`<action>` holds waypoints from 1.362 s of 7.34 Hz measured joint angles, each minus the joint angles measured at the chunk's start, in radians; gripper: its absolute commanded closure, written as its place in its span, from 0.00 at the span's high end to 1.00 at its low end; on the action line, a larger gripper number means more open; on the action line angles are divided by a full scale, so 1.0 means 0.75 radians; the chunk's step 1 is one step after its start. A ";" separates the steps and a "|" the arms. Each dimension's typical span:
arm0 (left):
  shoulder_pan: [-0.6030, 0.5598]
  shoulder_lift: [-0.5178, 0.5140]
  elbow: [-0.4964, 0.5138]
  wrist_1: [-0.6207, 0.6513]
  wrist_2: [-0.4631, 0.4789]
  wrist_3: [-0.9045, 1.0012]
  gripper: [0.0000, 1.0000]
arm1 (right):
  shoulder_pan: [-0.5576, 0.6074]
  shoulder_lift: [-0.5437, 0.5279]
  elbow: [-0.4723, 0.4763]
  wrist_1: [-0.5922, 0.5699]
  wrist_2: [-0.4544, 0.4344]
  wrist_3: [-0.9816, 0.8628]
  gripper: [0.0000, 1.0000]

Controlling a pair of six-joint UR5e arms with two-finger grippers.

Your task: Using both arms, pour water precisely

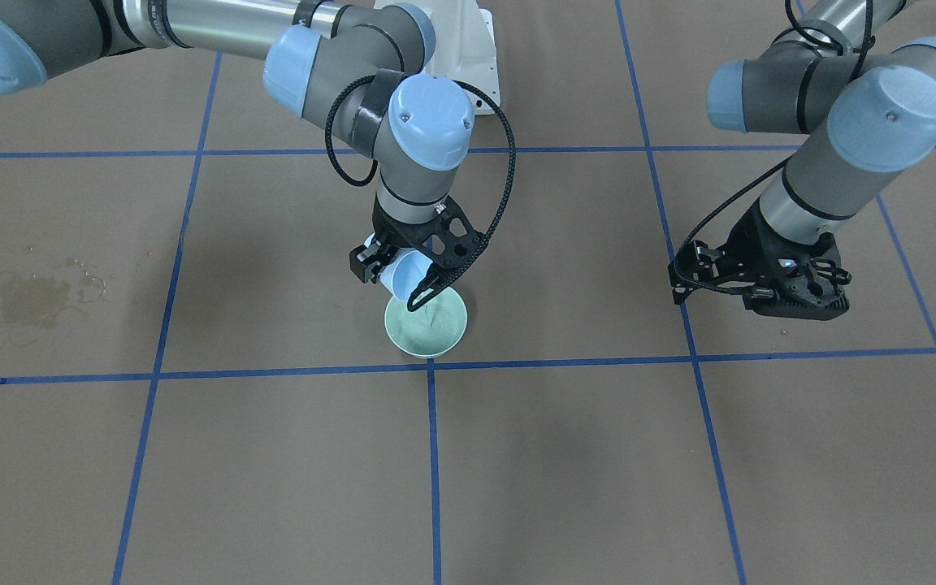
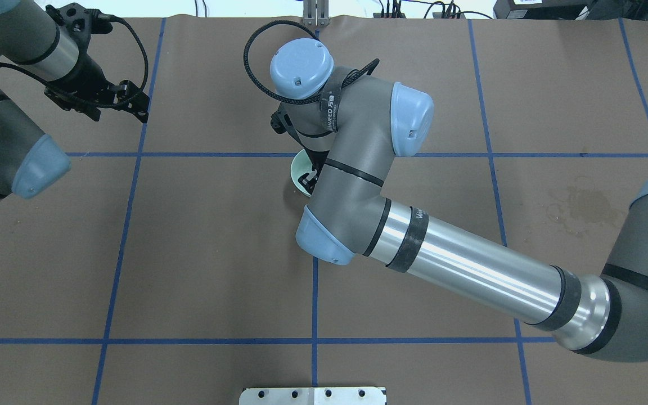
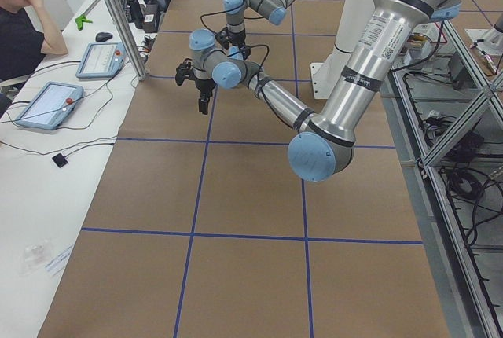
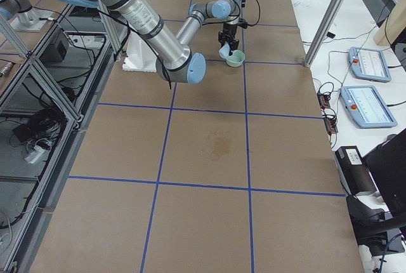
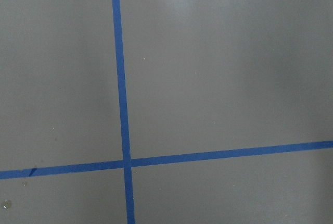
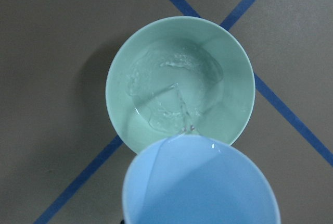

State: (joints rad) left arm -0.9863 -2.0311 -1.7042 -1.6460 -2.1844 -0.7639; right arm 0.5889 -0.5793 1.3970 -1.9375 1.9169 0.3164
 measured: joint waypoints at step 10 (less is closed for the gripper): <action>0.007 0.000 0.002 0.000 0.003 -0.004 1.00 | 0.018 -0.016 0.005 0.088 -0.001 0.017 0.00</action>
State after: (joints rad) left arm -0.9812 -2.0310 -1.7028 -1.6459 -2.1820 -0.7668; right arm 0.6021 -0.5909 1.4007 -1.8714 1.9160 0.3295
